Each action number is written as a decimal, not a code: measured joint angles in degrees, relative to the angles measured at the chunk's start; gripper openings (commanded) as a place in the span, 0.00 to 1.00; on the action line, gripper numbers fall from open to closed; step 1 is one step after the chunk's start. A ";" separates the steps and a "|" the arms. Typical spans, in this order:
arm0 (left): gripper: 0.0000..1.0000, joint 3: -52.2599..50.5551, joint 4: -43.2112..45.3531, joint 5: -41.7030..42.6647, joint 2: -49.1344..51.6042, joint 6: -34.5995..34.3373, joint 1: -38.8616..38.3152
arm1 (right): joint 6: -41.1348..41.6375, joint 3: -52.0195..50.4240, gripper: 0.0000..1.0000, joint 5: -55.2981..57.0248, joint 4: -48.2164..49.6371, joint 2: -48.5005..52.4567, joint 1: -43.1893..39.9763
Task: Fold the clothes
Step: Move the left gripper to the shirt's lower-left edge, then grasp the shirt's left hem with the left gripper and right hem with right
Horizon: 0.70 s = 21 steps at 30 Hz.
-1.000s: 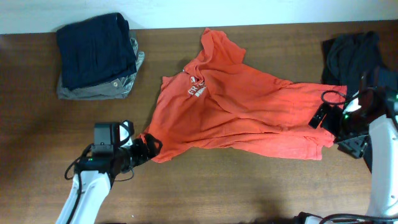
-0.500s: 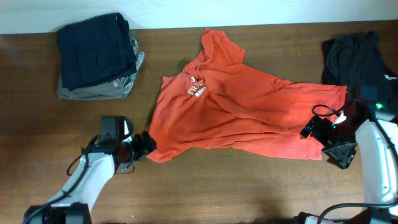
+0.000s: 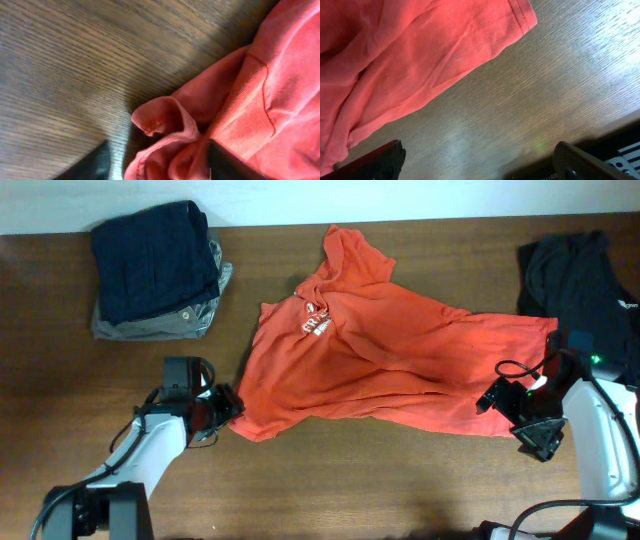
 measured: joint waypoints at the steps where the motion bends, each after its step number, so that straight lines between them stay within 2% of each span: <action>1: 0.36 -0.02 0.09 -0.11 0.15 -0.11 0.00 | 0.00 -0.13 0.99 -0.02 0.00 0.00 0.00; 6: 0.09 -0.04 0.11 -0.35 0.48 -0.42 0.00 | 0.00 -0.33 0.99 -0.02 0.24 0.00 0.00; 8: 0.03 -0.04 0.44 -0.44 0.48 -0.50 0.00 | 0.04 -0.33 0.99 -0.02 0.39 0.00 0.00; 14: 0.01 -0.04 0.17 -3.67 0.48 -2.40 1.99 | 0.07 -0.81 0.99 -0.02 0.46 0.00 0.31; 21: 0.01 -0.04 -2.16 -5.97 0.48 -3.43 12.70 | 0.57 -3.91 0.99 -0.04 4.74 0.00 4.15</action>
